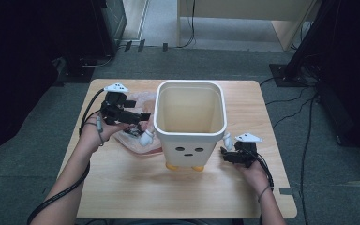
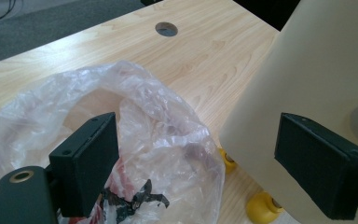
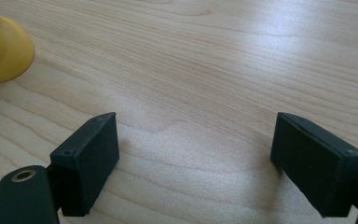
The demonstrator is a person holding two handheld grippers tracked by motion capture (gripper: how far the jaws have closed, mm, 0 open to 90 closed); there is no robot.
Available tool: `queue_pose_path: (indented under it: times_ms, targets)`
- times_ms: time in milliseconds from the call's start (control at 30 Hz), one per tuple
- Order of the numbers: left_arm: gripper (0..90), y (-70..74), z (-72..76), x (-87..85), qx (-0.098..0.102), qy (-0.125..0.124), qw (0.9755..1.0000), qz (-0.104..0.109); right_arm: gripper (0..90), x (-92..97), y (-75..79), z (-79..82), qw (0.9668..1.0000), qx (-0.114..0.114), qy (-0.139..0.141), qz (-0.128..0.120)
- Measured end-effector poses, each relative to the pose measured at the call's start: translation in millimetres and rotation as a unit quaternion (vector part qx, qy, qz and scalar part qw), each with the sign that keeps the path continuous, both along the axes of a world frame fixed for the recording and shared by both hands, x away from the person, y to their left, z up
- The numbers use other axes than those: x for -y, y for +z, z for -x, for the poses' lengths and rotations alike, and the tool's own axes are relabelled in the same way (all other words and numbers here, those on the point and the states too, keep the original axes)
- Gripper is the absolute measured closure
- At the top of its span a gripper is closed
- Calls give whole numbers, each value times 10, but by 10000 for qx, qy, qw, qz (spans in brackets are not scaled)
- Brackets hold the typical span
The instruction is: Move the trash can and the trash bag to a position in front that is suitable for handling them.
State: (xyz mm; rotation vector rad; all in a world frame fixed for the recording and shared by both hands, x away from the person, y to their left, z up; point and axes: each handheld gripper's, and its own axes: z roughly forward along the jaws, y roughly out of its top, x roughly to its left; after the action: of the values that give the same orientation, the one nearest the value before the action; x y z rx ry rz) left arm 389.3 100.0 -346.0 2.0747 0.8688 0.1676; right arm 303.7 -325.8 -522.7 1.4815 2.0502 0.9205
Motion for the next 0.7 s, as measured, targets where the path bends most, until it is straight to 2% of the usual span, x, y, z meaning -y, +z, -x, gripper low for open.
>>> queue_pose_path:
  times_ms: [267, 500, 700]
  targets:
    - [139, 156, -43, -4, 148, -31, 9999, -37, 149, 0, 0, -1, 10000, -1, 1, -4]
    - [139, 264, -77, 3, 164, -78, 9997, 155, 149, -2, 0, 2, 10000, 0, 10, 0]
    - [139, 375, -99, 45, 244, -44, 9996, 128, 149, -1, 0, 2, 10000, -2, 11, -7]
